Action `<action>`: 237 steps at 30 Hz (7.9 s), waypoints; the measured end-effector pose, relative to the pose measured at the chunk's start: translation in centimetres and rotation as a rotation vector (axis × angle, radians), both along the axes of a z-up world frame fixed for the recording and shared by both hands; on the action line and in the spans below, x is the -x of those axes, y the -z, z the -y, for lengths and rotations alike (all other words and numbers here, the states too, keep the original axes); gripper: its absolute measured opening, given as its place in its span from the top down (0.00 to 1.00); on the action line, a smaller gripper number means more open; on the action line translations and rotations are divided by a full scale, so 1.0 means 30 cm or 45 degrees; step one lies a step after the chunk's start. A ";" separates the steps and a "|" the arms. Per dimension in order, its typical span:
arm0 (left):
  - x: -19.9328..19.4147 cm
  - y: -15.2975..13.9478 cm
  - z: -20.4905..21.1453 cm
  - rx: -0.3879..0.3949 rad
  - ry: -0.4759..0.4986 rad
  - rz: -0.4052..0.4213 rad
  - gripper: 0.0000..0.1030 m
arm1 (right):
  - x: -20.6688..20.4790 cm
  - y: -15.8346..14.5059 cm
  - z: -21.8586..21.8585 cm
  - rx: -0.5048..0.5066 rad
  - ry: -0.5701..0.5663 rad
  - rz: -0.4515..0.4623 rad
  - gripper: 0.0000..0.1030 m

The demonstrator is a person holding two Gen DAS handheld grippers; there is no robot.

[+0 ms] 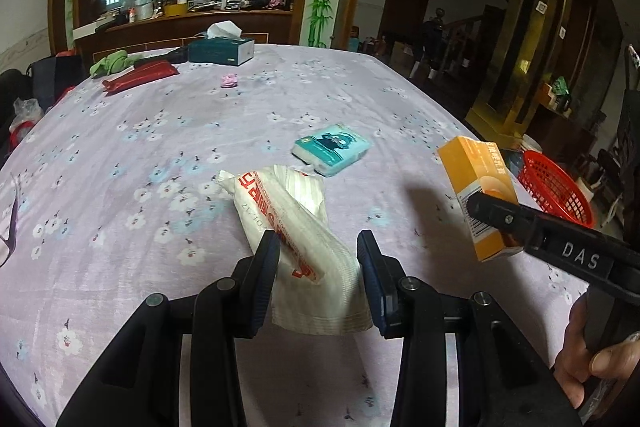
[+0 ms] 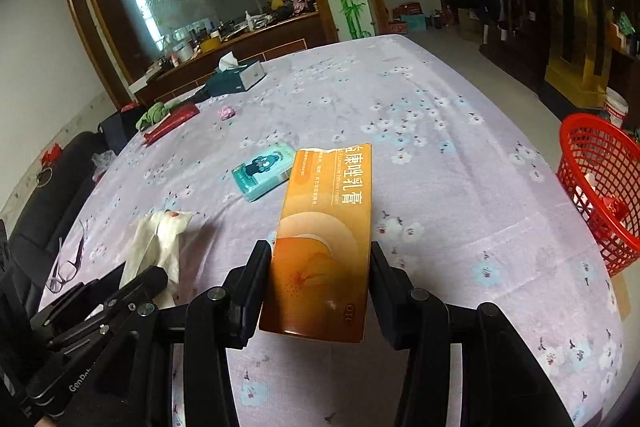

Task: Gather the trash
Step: 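Lift the white wrapper and orange tissue box above the table with both tools, then carry the wrapper and orange box over the red wastebasket with both tools, then open both tools to drop the wrapper and orange box into the wastebasket, then grasp the teal Hangyodon tissue pack with the left tool, then hold the teal pack in the left tool while the right tool grasps the pink paper ball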

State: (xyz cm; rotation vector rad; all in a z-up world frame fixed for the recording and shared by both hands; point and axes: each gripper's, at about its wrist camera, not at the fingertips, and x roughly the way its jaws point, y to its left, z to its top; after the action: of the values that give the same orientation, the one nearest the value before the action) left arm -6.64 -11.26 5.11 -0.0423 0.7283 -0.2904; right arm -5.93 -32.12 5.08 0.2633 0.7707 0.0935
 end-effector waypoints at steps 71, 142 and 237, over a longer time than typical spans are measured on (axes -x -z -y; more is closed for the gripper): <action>0.032 -0.196 0.468 0.067 0.483 -0.014 0.62 | 0.205 -0.143 0.595 -0.275 0.310 0.132 0.50; -0.643 0.077 0.274 -0.052 0.276 -0.301 0.22 | 0.146 -0.171 0.568 -0.299 0.114 0.022 0.37; -0.513 0.125 -0.386 0.018 -0.441 -0.128 0.61 | -0.818 -0.082 -0.482 0.059 -0.320 -0.159 0.69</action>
State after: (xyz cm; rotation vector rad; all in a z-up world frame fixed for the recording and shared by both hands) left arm 8.73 0.32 1.36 -0.1953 0.8046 0.0378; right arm 18.60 -17.67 7.55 0.1280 0.9270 0.2986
